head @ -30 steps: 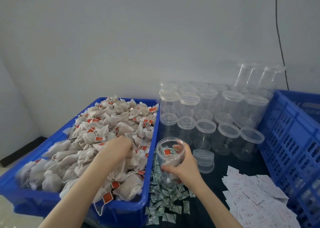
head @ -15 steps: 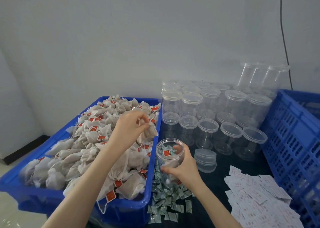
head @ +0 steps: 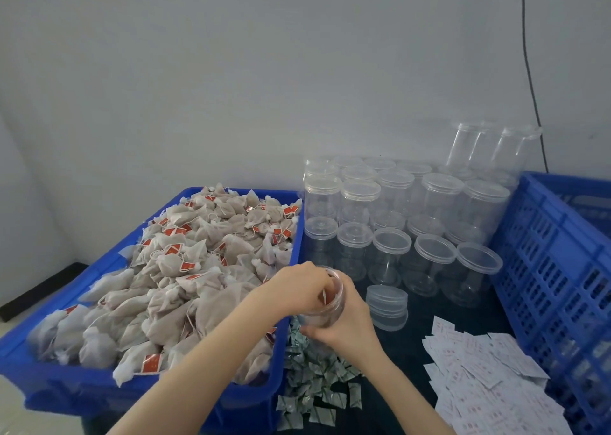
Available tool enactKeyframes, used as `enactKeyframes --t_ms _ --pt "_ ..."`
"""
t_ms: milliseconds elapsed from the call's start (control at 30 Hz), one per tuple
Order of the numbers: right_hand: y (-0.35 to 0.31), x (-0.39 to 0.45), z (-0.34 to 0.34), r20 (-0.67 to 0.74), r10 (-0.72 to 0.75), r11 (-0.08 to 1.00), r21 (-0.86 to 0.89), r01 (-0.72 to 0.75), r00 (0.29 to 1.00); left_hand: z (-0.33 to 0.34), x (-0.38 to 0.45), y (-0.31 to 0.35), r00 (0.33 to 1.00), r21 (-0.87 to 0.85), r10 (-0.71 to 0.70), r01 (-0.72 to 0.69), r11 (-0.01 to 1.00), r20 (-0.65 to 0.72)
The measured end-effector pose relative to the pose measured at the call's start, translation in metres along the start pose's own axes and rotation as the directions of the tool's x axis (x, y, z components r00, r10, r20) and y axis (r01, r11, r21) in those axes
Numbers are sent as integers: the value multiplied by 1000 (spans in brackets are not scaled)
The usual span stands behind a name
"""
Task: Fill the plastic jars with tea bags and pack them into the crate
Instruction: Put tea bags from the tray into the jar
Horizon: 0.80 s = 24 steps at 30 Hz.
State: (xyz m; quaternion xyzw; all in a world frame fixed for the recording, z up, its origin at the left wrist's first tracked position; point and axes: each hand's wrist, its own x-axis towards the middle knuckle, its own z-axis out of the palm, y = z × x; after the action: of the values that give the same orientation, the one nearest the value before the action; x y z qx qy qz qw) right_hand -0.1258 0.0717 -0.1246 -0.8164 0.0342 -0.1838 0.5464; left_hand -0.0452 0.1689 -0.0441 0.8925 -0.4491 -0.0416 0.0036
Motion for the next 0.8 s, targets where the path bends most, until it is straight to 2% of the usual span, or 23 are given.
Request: enactKeyframes --t_ms 100,167,200,233,267,333,367,400,500,633,700,800 --pt "3 0 -5 -16 54 996 69 -53 998 -12 -5 -12 991 -300 1 -41 953 -133" --pt "6 2 -9 -24 69 995 80 -67 997 -21 -10 -28 965 -347 -93 2 938 -247" --pt "7 2 -11 -28 69 995 73 -67 997 -23 -14 -39 958 -305 -141 60 950 -251" --pt "8 2 -13 -31 70 995 66 -68 997 -23 -18 -50 965 -225 -184 140 964 -187" --pt "9 2 -14 -31 76 995 63 -73 997 -20 -23 -60 974 -118 -221 214 970 -48" --pt "11 1 -16 -26 97 993 64 -95 995 -8 -33 -68 919 109 -298 279 954 257" --pt "12 1 -16 -24 104 993 64 -102 994 -1 -36 -69 892 184 -323 276 943 316" --pt "13 1 -16 -24 108 992 64 -107 994 6 -37 -69 891 221 -334 275 936 307" --pt "15 1 -15 -14 111 992 60 -110 994 8 -37 -67 933 163 -330 307 938 144" --pt "17 1 -14 -8 99 993 58 -99 995 -3 -38 -72 952 -94 -302 296 951 -49" --pt "17 1 -14 -7 99 994 56 -99 995 -12 -37 -70 936 -239 -296 247 939 -193" --pt "18 1 -13 -1 99 994 52 -98 995 -28 -35 -55 865 -415 -271 82 906 -421"
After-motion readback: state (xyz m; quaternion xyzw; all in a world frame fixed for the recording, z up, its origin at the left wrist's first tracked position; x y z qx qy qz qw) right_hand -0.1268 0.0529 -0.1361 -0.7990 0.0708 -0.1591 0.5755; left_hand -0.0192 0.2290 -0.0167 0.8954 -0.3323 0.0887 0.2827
